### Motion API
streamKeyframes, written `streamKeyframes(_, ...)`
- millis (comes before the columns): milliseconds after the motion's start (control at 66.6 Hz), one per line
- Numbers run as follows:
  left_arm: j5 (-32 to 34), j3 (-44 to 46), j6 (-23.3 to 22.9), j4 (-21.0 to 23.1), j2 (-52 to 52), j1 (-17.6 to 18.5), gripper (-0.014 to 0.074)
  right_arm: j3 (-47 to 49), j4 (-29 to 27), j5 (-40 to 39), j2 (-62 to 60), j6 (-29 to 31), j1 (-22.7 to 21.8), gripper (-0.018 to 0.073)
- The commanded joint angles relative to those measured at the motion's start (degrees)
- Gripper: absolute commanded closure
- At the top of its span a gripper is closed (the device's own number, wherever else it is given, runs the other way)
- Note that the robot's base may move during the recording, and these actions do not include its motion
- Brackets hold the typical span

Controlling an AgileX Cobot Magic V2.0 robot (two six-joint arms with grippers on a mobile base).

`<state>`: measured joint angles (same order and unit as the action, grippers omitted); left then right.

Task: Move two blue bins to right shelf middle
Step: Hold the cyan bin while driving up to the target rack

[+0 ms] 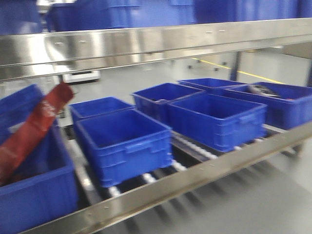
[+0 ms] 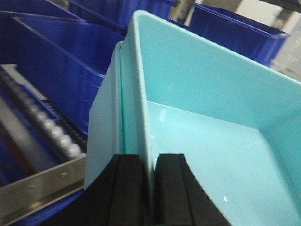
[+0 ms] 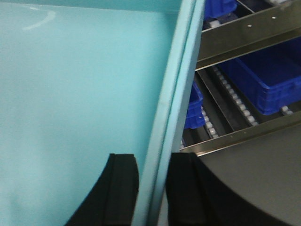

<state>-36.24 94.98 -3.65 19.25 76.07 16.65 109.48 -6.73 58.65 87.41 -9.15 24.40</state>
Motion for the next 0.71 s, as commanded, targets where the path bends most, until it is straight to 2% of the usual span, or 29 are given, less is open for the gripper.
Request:
streamKeyframes(0,1.8,0.7,0.0,5.5,-0.8,1.0,0.0707,1.1,-4.1,-7.6,-0.7,0.4,0.8,0.0716)
streamKeyframes(691,1.8,0.7,0.0,5.5,-0.8,1.0,0.0707,1.1,-4.1,-7.6,-0.7,0.4,0.8,0.0716)
